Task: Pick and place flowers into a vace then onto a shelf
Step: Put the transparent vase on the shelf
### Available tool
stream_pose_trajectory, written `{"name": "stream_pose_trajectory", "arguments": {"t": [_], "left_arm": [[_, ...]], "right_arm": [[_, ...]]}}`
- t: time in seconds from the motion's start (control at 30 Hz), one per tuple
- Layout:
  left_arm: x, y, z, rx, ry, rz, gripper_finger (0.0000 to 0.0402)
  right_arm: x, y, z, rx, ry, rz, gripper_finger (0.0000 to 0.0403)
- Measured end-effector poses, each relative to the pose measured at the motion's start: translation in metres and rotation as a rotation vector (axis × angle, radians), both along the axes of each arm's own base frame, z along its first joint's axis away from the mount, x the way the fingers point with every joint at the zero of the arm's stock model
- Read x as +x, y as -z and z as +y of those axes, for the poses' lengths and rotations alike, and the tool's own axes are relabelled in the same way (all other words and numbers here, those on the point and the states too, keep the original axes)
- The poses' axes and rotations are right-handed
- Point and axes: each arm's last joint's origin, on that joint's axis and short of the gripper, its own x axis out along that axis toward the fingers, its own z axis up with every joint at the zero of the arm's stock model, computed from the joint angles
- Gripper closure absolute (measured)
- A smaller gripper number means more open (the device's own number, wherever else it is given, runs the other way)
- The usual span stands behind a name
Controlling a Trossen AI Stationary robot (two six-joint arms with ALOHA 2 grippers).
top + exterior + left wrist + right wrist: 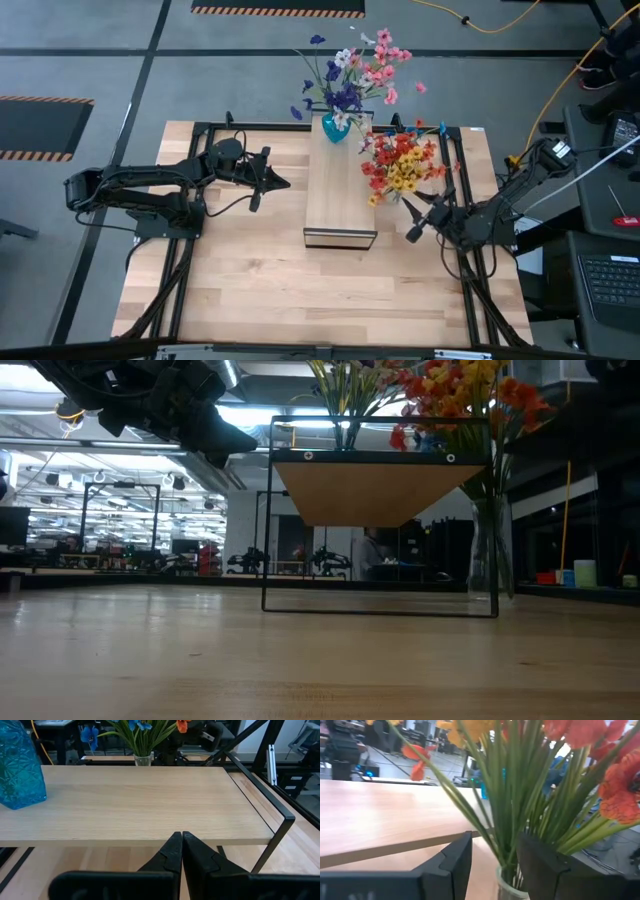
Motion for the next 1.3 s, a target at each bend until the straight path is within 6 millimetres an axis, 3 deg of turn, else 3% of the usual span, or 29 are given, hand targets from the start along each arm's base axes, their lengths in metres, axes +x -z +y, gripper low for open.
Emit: {"name": "stream_pose_trajectory", "arguments": {"t": [0.63, 0.77, 1.03, 1.13, 1.3], "left_arm": [[0.0, 0.0, 0.0, 0.025, 0.007, -0.002, 0.0396], [0.0, 0.0, 0.0, 0.064, 0.018, -0.004, 0.0396], [-0.003, -0.006, 0.012, 0.139, -0.002, -0.071, 0.0399], [-0.007, -0.006, 0.018, 0.123, 0.013, -0.076, 0.04], [-0.01, -0.006, 0.024, 0.112, 0.003, -0.077, 0.0399]], "right_arm": [[-0.014, -0.001, 0.02, 0.054, -0.164, -0.042, 0.0253], [-0.018, -0.001, 0.025, 0.063, -0.208, -0.046, 0.0285], [-0.02, -0.001, 0.027, 0.075, -0.225, -0.053, 0.0395], [-0.018, -0.011, 0.031, 0.088, -0.223, -0.067, 0.0391], [-0.009, -0.045, 0.042, -0.001, -0.222, -0.013, 0.0399]]}}
